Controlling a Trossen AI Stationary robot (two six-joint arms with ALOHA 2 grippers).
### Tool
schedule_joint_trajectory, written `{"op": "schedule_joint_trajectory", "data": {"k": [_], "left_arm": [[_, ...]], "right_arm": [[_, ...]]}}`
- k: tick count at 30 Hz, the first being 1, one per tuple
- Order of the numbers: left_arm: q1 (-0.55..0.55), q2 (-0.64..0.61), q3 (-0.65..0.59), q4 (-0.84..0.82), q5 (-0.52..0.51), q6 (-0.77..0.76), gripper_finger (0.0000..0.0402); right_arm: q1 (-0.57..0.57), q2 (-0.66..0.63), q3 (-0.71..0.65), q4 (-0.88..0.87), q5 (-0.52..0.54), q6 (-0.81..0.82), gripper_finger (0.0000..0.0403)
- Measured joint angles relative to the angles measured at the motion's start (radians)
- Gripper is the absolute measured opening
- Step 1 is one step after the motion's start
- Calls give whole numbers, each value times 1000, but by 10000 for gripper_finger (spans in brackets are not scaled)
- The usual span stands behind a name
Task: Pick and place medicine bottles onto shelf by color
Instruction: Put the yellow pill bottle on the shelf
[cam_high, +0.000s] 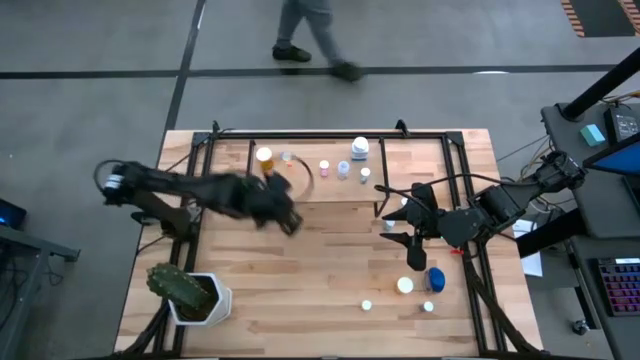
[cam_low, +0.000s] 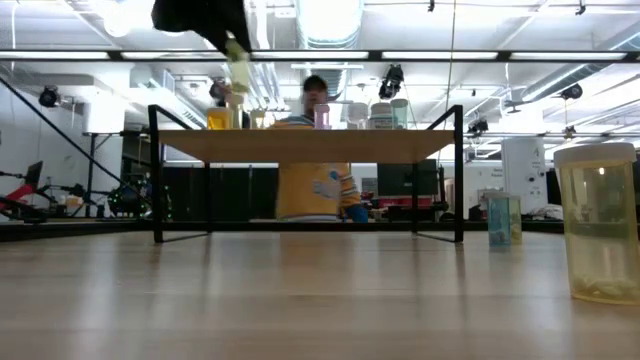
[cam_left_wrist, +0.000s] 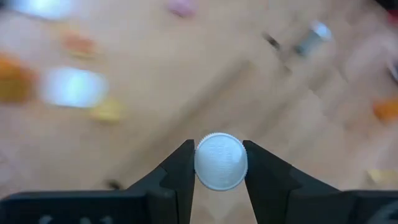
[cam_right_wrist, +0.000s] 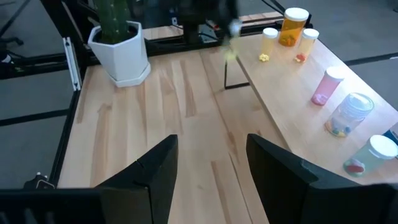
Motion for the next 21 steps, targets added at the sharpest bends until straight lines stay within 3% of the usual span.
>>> {"op": "schedule_joint_trajectory", "data": {"k": [4, 9, 15, 21], "left_arm": [[109, -106, -10, -97, -7, 3, 100], [200, -154, -32, -172, -4, 52, 100], [229, -144, -62, -166, 12, 75, 100], [229, -148, -160, -152, -40, -7, 100]], "right_arm": [[0, 0, 0, 6, 0, 6, 180], [0, 0, 0, 41, 4, 9, 180], [0, 0, 0, 79, 49, 6, 180], [0, 0, 0, 81, 82, 6, 180]]}}
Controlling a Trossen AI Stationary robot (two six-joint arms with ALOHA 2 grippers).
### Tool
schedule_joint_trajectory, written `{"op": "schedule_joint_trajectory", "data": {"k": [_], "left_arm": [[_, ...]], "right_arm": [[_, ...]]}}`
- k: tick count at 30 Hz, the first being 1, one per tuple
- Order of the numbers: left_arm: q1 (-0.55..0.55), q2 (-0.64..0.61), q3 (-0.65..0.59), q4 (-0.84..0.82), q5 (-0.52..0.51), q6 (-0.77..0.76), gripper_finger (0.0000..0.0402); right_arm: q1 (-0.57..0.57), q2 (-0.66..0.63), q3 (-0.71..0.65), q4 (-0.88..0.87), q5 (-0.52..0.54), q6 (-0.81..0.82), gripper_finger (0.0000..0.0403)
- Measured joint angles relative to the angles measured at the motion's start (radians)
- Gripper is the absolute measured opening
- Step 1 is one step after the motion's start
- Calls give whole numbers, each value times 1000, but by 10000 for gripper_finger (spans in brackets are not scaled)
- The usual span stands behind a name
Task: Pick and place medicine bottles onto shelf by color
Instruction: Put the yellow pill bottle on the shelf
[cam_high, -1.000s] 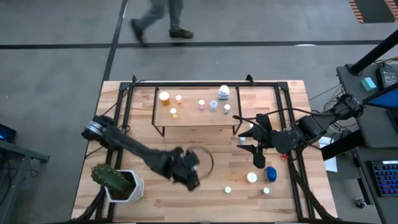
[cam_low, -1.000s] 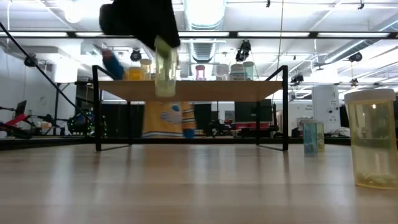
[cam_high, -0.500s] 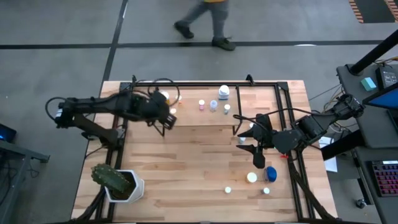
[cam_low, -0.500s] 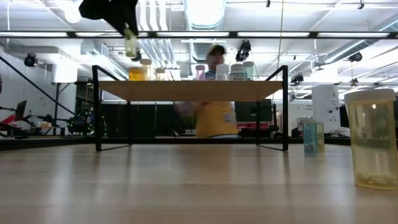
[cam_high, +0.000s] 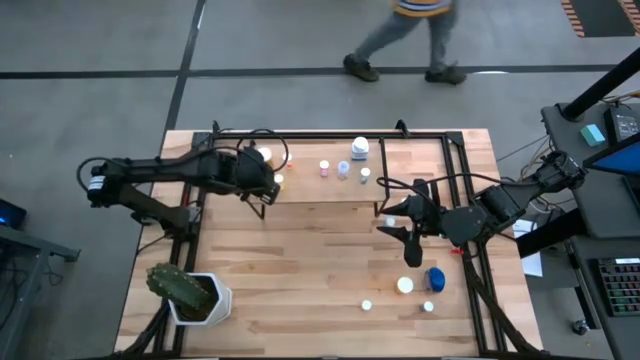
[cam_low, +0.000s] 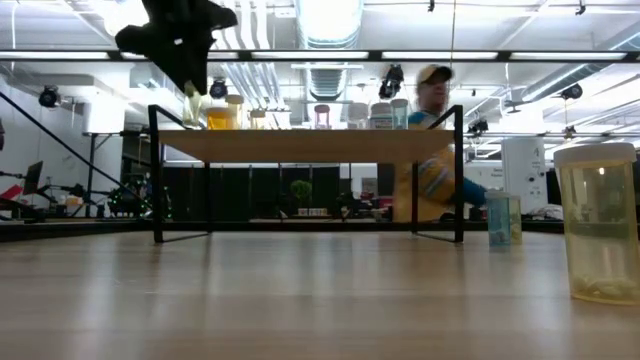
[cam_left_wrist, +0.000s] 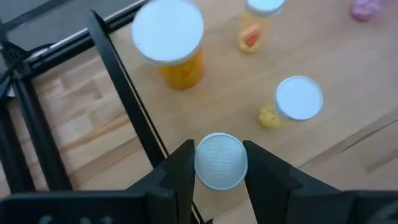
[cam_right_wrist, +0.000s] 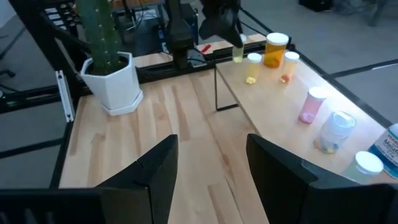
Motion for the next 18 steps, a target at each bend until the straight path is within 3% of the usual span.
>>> {"op": "schedule_joint_trajectory", "data": {"k": [18], "left_arm": [[0, 0, -79, 100, -51, 4, 100]], "right_arm": [[0, 0, 0, 0, 42, 53, 180]]}}
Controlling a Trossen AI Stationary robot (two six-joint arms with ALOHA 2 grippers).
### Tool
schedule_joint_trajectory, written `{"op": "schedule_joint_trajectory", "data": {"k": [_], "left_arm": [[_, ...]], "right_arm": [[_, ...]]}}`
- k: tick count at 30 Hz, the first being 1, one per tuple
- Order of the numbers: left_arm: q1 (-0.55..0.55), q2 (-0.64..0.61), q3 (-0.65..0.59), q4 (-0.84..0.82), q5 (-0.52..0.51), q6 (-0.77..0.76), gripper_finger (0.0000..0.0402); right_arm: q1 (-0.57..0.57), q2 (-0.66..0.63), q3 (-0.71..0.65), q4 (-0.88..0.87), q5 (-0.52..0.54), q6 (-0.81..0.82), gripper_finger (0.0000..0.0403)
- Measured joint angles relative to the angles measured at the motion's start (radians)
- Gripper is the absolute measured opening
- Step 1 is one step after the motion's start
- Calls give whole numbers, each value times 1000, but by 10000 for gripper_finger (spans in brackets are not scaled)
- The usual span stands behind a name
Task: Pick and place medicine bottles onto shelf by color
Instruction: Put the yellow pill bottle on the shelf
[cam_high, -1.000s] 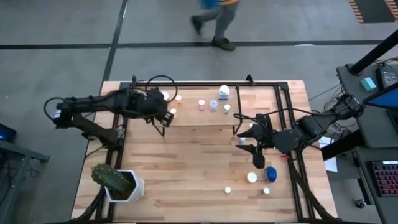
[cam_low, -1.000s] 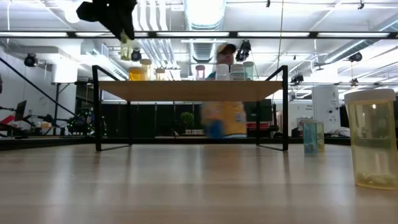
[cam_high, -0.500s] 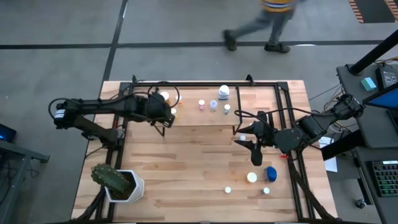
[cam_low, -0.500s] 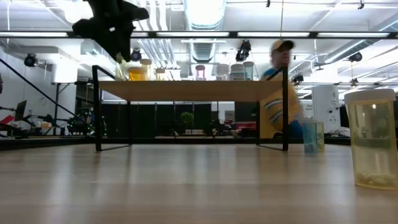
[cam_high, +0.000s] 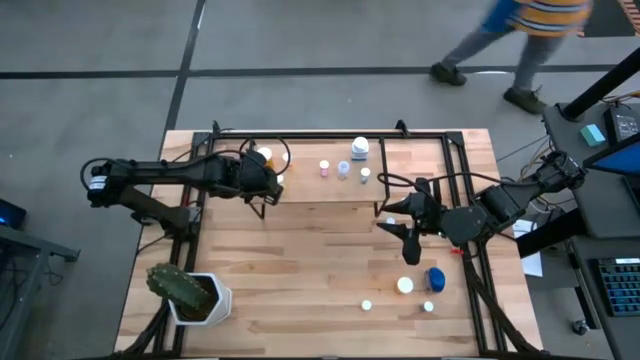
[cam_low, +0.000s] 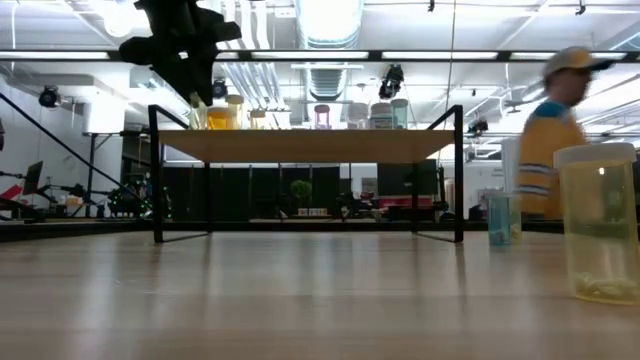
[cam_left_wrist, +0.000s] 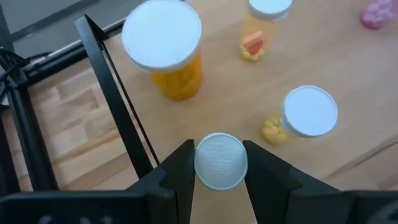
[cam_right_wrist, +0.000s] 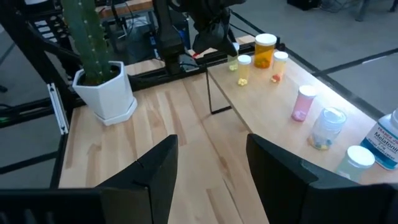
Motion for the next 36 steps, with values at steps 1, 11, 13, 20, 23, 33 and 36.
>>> {"op": "schedule_joint_trajectory", "data": {"k": [1, 11, 13, 20, 23, 33, 36], "left_arm": [[0, 0, 0, 0, -1, 1, 100], [0, 0, 0, -1, 6, 4, 155], [0, -2, 0, -1, 10, 5, 165], [0, -33, 34, -5, 87, 63, 180], [0, -54, 55, -12, 104, 66, 181], [-12, -113, 150, 0, 109, 84, 180], [-31, -103, 197, 3, 108, 82, 180]], "right_arm": [[0, 0, 0, 0, 0, 0, 180], [0, 0, 0, 0, 0, 3, 180], [0, 0, 0, 0, 0, 9, 180], [1, 0, 11, -5, -9, 135, 180], [0, -1, 11, -8, -113, 230, 180], [126, 120, 8, -125, -420, 273, 180], [181, 190, -12, -165, -391, 225, 181]]}}
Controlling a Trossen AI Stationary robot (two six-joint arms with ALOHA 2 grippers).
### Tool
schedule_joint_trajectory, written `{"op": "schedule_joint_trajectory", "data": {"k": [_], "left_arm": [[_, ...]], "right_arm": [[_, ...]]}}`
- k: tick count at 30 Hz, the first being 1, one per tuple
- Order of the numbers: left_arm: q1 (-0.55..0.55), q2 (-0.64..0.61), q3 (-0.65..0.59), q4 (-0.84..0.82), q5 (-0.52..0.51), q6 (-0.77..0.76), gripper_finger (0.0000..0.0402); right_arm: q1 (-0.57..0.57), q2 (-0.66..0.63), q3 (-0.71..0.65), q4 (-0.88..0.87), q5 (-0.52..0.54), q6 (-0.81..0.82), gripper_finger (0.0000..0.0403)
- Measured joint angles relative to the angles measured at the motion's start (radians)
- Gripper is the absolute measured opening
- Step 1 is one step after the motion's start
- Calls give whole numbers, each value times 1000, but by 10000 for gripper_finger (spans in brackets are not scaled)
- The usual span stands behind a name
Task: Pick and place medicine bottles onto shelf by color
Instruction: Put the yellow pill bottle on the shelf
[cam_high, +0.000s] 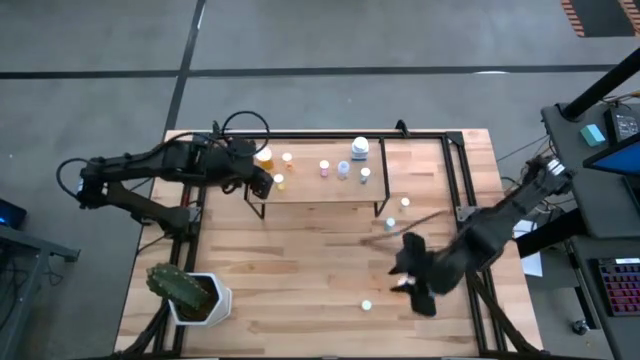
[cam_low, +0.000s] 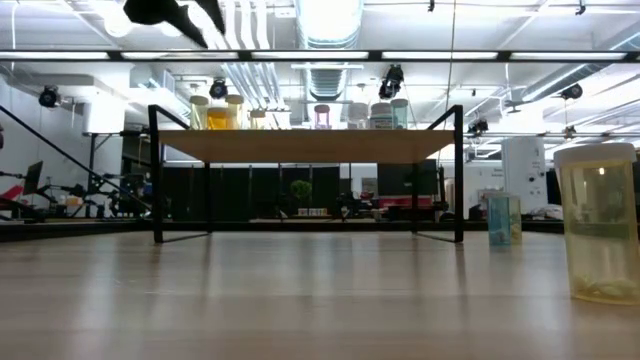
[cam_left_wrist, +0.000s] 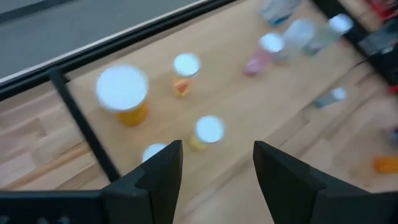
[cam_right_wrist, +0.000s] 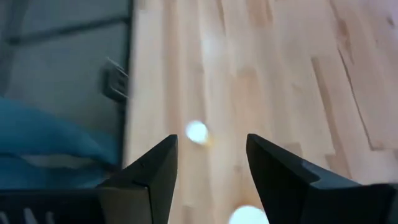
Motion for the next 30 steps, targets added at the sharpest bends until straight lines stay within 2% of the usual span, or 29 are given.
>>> {"op": "schedule_joint_trajectory", "data": {"k": [3, 9, 16, 25, 30], "left_arm": [[-36, 26, 50, 38, 0, 0, 180], [-156, 71, 112, 247, -4, 5, 180], [-294, 108, 162, 352, -39, 1, 180], [-374, 111, 198, 419, -135, 5, 179], [-379, 111, 198, 423, -141, 6, 179]], "right_arm": [[7, 88, -19, 4, 31, 13, 190], [13, 244, -51, 164, -5, -162, 224], [24, 330, -109, 319, -20, -230, 249], [24, 390, -218, 493, 8, -242, 240], [24, 407, -229, 566, 38, -248, 222]]}}
